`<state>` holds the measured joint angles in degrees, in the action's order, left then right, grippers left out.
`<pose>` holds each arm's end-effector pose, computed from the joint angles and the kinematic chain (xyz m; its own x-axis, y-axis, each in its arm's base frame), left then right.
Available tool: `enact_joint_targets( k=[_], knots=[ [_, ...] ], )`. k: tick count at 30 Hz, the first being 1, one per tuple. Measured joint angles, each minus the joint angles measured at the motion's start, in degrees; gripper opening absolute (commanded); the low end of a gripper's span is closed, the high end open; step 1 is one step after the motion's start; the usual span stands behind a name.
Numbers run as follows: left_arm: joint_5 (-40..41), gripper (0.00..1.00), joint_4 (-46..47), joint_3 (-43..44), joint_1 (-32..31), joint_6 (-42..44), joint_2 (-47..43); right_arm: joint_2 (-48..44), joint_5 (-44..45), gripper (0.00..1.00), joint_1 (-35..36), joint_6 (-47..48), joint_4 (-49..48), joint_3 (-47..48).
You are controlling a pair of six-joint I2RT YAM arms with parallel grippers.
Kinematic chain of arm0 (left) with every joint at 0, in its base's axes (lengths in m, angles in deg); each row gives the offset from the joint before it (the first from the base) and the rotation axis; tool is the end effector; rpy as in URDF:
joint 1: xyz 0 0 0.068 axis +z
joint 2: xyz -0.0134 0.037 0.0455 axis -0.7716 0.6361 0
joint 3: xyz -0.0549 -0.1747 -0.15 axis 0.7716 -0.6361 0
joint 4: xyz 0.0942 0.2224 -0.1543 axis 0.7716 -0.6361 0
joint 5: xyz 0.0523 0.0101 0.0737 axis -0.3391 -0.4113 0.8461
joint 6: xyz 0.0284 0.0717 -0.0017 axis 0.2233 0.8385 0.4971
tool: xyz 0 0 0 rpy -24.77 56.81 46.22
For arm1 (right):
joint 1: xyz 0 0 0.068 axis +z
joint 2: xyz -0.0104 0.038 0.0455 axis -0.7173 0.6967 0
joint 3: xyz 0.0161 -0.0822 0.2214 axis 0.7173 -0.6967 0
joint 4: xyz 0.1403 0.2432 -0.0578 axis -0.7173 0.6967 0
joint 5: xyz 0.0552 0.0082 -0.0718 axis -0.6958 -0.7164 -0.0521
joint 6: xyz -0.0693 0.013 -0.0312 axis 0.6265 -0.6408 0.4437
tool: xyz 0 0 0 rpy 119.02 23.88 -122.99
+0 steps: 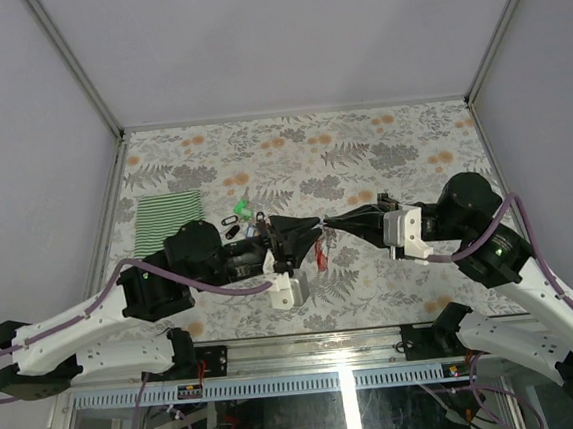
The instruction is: Put the keys on the keyring
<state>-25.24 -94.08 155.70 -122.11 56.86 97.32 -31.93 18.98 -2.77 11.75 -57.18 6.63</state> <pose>0.0854 -0.2718 0.4086 0.7761 0.2347 -0.5853 0.5803 0.0973 0.8086 0.1369 0.1911 0.4189 0.6640 0.0583 -0.7454 -0.7469 0.0969 -0.6578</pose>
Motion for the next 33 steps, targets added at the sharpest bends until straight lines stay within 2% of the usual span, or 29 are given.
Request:
enact_joint_targets(
  k=[4,12,19,22,33],
  knots=[
    [-2.49,0.26,2.38,-0.61,0.0,-3.1,-2.99,-1.09,-0.61,0.0,0.0,-4.39,-4.39,-1.55],
    [-8.33,0.26,13.79,-7.76,-0.02,-12.83,-11.85,-2.51,-4.72,0.0,0.0,-19.98,-23.3,-6.47],
    [-11.28,0.26,19.34,-10.03,-0.02,-18.36,-12.26,-0.76,-7.15,0.0,0.0,-34.69,-42.36,-10.29],
    [-12.13,0.26,20.72,-10.45,-0.02,-19.41,-11.58,0.13,-7.63,0.0,0.0,-39.15,-47.74,-10.86],
    [-13.51,0.26,25.73,-11.58,-0.02,-20.68,-10.82,0.63,-10.19,0.0,0.0,-44.76,-54.47,-10.88]
  ],
)
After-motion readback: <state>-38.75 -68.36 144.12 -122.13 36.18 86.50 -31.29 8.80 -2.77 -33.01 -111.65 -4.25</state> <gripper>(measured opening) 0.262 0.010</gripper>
